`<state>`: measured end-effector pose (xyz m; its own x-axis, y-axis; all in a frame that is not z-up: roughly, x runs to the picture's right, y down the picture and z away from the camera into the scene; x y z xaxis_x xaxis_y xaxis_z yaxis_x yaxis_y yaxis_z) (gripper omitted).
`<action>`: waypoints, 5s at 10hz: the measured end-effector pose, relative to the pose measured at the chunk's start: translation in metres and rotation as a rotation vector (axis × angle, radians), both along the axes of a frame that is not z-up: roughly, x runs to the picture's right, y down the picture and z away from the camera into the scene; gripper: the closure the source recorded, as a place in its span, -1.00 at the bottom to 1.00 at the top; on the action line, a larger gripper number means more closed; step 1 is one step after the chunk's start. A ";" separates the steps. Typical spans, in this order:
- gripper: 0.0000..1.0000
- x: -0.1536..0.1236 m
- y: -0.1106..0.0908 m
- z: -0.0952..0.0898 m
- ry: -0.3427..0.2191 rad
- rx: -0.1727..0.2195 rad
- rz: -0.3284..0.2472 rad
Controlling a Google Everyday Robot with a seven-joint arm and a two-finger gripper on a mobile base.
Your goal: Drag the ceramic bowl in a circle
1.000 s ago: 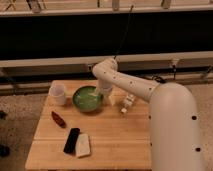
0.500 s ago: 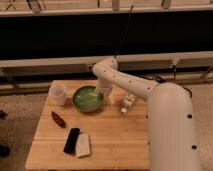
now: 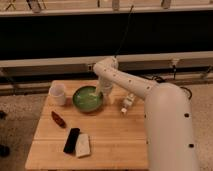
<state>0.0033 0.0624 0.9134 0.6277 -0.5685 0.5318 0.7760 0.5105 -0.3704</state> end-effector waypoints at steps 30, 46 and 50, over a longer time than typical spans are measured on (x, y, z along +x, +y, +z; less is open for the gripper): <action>0.96 0.087 0.041 -0.069 0.063 -0.066 0.113; 0.96 0.069 0.033 -0.072 0.150 -0.077 0.204; 0.96 0.067 0.030 -0.072 0.172 -0.081 0.225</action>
<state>0.0703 0.0925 0.8415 0.8180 -0.3650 0.4447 0.5691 0.6261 -0.5330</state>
